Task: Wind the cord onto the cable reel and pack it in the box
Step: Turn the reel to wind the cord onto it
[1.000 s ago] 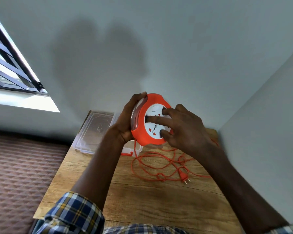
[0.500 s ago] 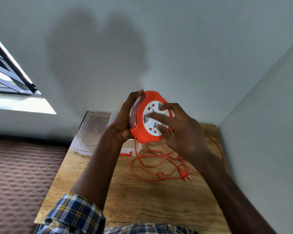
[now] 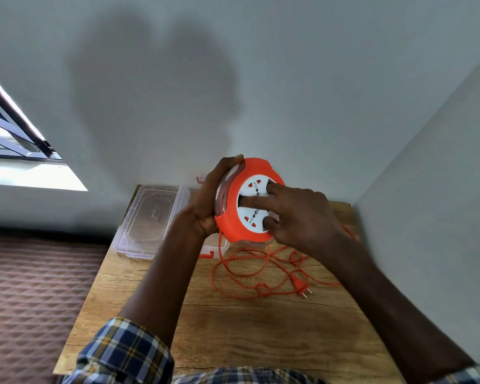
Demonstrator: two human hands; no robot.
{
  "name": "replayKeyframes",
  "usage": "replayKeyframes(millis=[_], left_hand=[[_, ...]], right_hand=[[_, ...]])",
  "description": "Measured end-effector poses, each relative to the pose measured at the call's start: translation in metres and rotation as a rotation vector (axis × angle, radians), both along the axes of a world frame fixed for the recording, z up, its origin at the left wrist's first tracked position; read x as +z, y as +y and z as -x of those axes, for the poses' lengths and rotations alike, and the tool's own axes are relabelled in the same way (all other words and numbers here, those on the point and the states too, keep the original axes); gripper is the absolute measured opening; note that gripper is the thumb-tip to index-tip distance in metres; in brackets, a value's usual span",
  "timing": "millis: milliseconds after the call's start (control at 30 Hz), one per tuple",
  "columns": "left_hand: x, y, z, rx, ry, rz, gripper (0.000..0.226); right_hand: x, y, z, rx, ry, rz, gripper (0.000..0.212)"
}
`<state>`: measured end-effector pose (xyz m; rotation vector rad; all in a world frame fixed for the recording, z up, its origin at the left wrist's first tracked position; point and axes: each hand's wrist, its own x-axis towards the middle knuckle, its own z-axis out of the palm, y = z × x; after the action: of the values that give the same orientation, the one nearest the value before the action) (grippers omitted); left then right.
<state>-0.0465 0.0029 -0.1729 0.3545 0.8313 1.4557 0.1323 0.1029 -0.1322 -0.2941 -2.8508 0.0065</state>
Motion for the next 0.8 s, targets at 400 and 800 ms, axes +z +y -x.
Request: replayKeyframes(millis=[400,800], left_hand=[[0.000,0.001,0.001,0.030,-0.004,-0.044,0.059],[-0.001,0.002,0.005,-0.032,-0.075,-0.071,0.062]], right_hand=[[-0.007,-0.029,0.002,-0.383,0.216,0.398,0.059],[0.018,0.015,-0.005,0.108,-0.126,0.088,0.063]])
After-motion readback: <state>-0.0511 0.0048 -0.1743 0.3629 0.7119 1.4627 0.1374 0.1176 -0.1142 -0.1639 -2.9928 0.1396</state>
